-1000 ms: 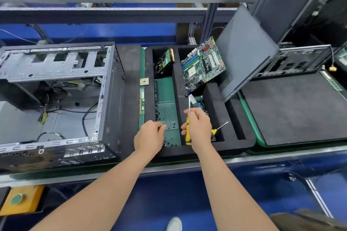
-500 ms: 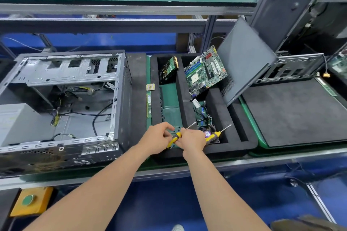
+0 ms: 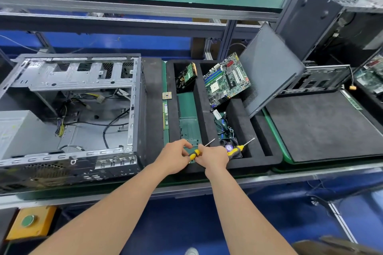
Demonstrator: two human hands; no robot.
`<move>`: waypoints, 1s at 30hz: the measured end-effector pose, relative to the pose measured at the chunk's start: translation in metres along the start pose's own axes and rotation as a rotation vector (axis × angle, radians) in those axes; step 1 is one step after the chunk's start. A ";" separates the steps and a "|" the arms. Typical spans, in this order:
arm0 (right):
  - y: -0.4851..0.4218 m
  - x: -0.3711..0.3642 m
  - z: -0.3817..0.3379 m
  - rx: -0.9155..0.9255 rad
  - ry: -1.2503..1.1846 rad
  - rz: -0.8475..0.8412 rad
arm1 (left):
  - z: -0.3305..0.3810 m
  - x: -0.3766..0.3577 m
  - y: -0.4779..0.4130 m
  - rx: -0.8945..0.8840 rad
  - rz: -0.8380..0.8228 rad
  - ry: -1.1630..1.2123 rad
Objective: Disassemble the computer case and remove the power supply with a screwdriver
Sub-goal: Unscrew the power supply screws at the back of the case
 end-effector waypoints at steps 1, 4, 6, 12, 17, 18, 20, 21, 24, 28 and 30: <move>0.001 0.002 0.000 0.008 -0.001 0.010 | 0.000 0.001 0.000 0.001 0.001 0.001; 0.000 0.000 -0.003 0.030 -0.053 -0.013 | 0.000 0.002 0.001 0.004 -0.003 -0.002; 0.000 0.007 -0.009 0.096 0.088 0.050 | 0.001 0.002 0.002 0.005 -0.011 -0.004; 0.012 0.013 -0.026 0.261 0.282 0.139 | 0.005 0.003 0.003 0.011 -0.028 0.001; 0.016 0.022 -0.029 0.316 0.291 0.196 | 0.010 0.005 0.005 0.013 -0.021 -0.034; 0.017 0.025 -0.031 0.325 0.303 0.223 | 0.012 0.007 0.006 0.013 -0.013 -0.042; 0.021 0.031 -0.035 0.337 0.316 0.269 | 0.018 0.013 0.008 0.004 0.012 -0.061; 0.024 0.032 -0.039 0.347 0.318 0.279 | 0.023 0.019 0.010 -0.006 0.035 -0.079; 0.036 0.028 -0.058 0.405 0.277 0.293 | 0.050 0.045 0.017 -0.073 0.124 -0.104; 0.060 0.011 -0.103 0.522 0.192 0.255 | 0.091 0.092 0.034 -0.189 0.236 -0.031; 0.076 -0.002 -0.127 0.573 0.173 0.226 | 0.102 0.118 0.045 -0.219 0.286 -0.017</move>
Point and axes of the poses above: each hand's wrist, its own y-axis away from the middle knuckle, its own x-axis out of the back of the hand, z = x × y, the point moved 10 cm from there along -y, towards the middle knuckle, and after that the axes turned 1 degree about -z, right-handed, at the moved point
